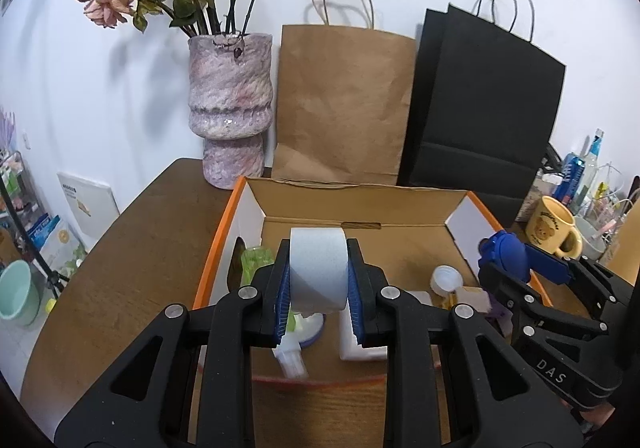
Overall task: Organize rigid objects
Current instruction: 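Carry the tape roll in the left gripper and blue cap in the right gripper over the box, then open the left gripper releasing the tape roll while the right gripper releases the blue cap into the box, then withdraw both open grippers from the box back over the table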
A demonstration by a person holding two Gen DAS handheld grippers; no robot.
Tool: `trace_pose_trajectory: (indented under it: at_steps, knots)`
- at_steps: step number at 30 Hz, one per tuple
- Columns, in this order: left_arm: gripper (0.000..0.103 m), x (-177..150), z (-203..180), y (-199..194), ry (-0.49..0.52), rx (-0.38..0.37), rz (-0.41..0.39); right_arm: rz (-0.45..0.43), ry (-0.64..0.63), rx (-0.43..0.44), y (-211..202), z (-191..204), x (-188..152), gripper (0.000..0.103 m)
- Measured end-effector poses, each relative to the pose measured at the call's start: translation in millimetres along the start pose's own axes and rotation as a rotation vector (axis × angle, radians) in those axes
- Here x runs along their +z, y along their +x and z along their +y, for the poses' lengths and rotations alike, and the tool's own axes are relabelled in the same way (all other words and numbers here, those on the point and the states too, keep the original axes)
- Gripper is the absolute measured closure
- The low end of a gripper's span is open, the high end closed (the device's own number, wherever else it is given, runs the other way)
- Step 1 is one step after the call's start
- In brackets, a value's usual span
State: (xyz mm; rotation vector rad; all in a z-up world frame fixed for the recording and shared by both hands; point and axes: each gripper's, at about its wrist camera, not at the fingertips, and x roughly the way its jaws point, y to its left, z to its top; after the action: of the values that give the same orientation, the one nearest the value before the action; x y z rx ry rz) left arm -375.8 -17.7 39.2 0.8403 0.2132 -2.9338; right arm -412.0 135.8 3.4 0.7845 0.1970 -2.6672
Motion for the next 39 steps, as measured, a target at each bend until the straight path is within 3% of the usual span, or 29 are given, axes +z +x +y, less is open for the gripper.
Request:
trace_pose_trajectory:
  at_steps: [14,18,20,21,22,23,25,39]
  knots:
    - [0.082,1.0,4.6,39.5,0.036,0.039,0.051,0.069,-0.009,-0.013,39.8,-9.0,-3.4,0.044]
    - [0.082,-2.9,5.9,50.3,0.037,0.066,0.102,0.086,-0.001,-0.016,43.3,-13.8,-6.8,0.044]
    - [0.072,-5.1,6.7,52.6,0.039,0.065,0.115,0.104,0.009,-0.030,47.0,-16.9,-7.8,0.043]
    - [0.049,-5.4,7.2,52.4,0.036,0.069,0.114,0.113,0.013,-0.038,48.4,-18.4,-8.7,0.039]
    - [0.025,-5.2,7.7,51.3,0.034,0.074,0.108,0.118,0.018,-0.043,49.3,-20.3,-9.7,0.022]
    - [0.018,-4.7,8.4,47.6,0.031,0.080,0.085,0.117,0.022,-0.044,49.1,-21.6,-10.1,0.014]
    - [0.000,-3.0,9.4,40.9,0.027,0.079,0.056,0.113,0.036,-0.038,47.3,-24.6,-11.0,0.014]
    - [0.000,-1.5,7.7,27.1,0.028,0.076,0.014,0.078,0.027,-0.036,34.4,-20.5,-10.1,0.014]
